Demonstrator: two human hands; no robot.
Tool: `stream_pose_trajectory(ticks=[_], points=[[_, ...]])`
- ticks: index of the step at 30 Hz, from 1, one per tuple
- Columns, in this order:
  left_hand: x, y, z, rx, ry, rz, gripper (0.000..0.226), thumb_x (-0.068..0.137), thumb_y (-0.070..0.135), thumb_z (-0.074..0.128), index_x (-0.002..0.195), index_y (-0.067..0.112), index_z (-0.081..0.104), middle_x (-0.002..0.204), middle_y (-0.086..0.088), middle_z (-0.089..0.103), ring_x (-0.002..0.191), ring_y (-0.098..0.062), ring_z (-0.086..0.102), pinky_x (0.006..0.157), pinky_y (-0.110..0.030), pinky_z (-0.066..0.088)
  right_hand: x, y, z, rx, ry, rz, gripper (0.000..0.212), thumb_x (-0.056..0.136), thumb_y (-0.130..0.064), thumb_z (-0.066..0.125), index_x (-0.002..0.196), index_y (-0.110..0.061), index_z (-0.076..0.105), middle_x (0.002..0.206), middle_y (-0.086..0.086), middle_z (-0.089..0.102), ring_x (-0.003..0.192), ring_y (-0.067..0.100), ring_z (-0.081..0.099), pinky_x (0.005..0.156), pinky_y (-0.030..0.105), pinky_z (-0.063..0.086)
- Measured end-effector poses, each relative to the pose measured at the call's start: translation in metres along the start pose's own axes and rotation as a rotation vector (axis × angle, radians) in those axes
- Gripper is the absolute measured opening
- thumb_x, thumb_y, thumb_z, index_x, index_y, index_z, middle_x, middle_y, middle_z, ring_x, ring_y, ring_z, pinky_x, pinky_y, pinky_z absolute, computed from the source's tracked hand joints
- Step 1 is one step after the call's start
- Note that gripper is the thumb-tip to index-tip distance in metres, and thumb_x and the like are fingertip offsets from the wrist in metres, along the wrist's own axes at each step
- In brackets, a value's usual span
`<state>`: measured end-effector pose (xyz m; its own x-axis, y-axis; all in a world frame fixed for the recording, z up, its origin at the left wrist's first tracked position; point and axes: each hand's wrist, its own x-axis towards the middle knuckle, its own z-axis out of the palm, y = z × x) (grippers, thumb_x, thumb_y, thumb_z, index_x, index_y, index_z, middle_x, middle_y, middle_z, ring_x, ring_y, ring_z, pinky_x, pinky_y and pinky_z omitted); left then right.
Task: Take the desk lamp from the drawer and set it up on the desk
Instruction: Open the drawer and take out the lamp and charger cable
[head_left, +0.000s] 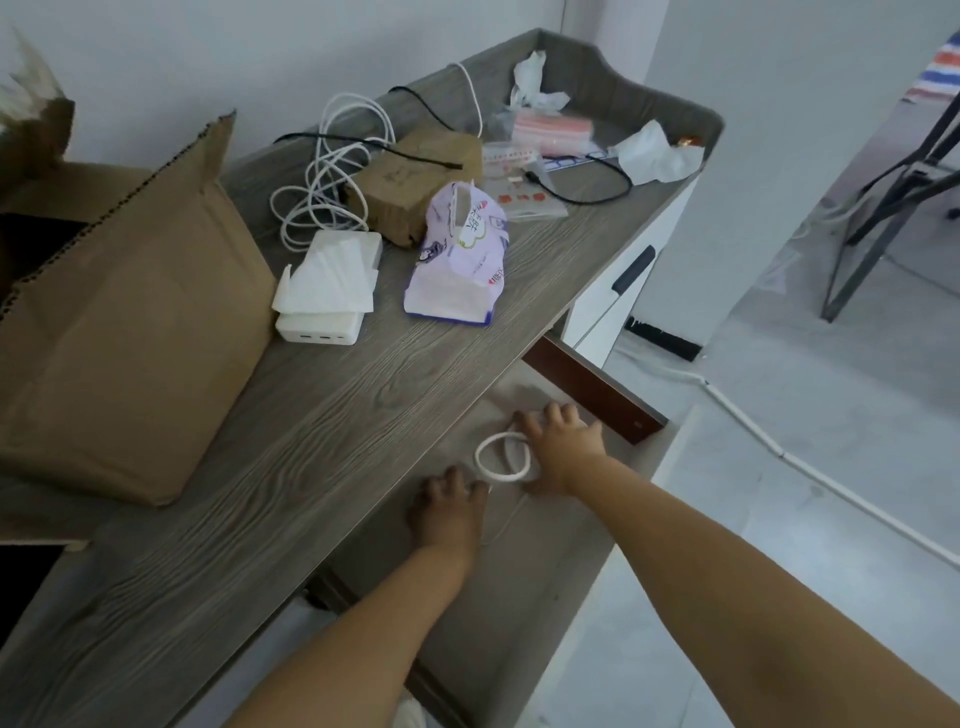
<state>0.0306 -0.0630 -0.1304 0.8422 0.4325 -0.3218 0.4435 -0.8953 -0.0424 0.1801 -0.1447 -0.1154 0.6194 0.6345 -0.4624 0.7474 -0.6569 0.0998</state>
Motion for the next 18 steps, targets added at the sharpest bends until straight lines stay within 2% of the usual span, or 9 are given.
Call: stream_pose_trajectory(ticks=[2,3,6,9,12,14,16,18], points=[[0.001,-0.002,0.004,-0.007,-0.021,0.024,0.034,0.09,0.024,0.056,0.124,0.023,0.051,0.13,-0.014,0.045,0.112,-0.037,0.046,0.086,-0.041,0.047,-0.011,0.003,-0.009,-0.032,0.046,-0.005,0.1,0.073,-0.054,0.07,0.149,-0.031,0.008,0.148,0.013,0.024,0.135,0.036,0.023,0.097,0.056,0.04],[0.001,-0.005,0.006,0.001,-0.064,0.055,0.034,0.094,0.019,0.046,0.128,0.019,0.046,0.135,-0.013,0.04,0.119,-0.036,0.041,0.091,-0.04,0.045,-0.017,0.006,-0.015,-0.043,0.075,-0.006,0.1,0.073,-0.053,0.071,0.148,-0.03,0.01,0.145,0.013,0.026,0.132,0.036,0.026,0.096,0.054,0.041],[0.001,-0.012,0.003,-0.073,-0.087,0.083,0.042,0.09,0.012,0.046,0.131,0.019,0.042,0.137,-0.01,0.038,0.121,-0.035,0.039,0.096,-0.038,0.042,-0.039,0.016,-0.03,-0.051,0.159,0.012,0.097,0.068,-0.053,0.073,0.144,-0.03,0.017,0.137,0.013,0.033,0.124,0.034,0.032,0.092,0.052,0.043],[-0.005,-0.005,-0.01,-0.268,-0.111,0.072,0.056,0.09,0.015,0.049,0.141,0.026,0.032,0.137,-0.006,0.037,0.12,-0.034,0.04,0.094,-0.038,0.043,-0.07,0.031,-0.043,0.043,0.248,0.082,0.099,0.067,-0.057,0.07,0.145,-0.03,0.015,0.139,0.014,0.031,0.127,0.036,0.032,0.093,0.053,0.042],[-0.014,0.015,-0.041,-0.372,0.005,0.186,0.052,0.085,0.017,0.052,0.135,0.024,0.038,0.131,-0.004,0.038,0.114,-0.032,0.04,0.083,-0.039,0.046,-0.106,0.043,-0.053,0.369,0.52,0.211,0.097,0.067,-0.053,0.072,0.145,-0.029,0.02,0.139,0.013,0.035,0.126,0.036,0.034,0.095,0.051,0.042],[-0.014,0.026,-0.073,-0.411,0.131,0.264,0.046,0.083,0.019,0.055,0.128,0.02,0.043,0.128,-0.005,0.04,0.112,-0.031,0.041,0.082,-0.039,0.046,-0.126,0.051,-0.054,0.679,0.715,0.323,0.092,0.071,-0.047,0.073,0.146,-0.027,0.023,0.136,0.011,0.039,0.126,0.034,0.035,0.1,0.049,0.04],[-0.009,0.03,-0.109,-0.428,0.26,0.338,0.042,0.081,0.018,0.056,0.121,0.016,0.047,0.126,-0.006,0.042,0.109,-0.031,0.042,0.084,-0.039,0.046,-0.137,0.064,-0.047,1.047,0.77,0.438,0.088,0.074,-0.047,0.072,0.144,-0.027,0.024,0.127,0.008,0.043,0.124,0.032,0.04,0.101,0.051,0.041],[-0.002,0.023,-0.142,-0.435,0.35,0.37,0.04,0.08,0.016,0.058,0.119,0.014,0.047,0.125,-0.007,0.042,0.109,-0.033,0.04,0.082,-0.039,0.046,-0.147,0.072,-0.033,1.466,0.722,0.51,0.085,0.071,-0.053,0.072,0.139,-0.022,0.031,0.122,0.008,0.051,0.119,0.034,0.051,0.092,0.051,0.05]])
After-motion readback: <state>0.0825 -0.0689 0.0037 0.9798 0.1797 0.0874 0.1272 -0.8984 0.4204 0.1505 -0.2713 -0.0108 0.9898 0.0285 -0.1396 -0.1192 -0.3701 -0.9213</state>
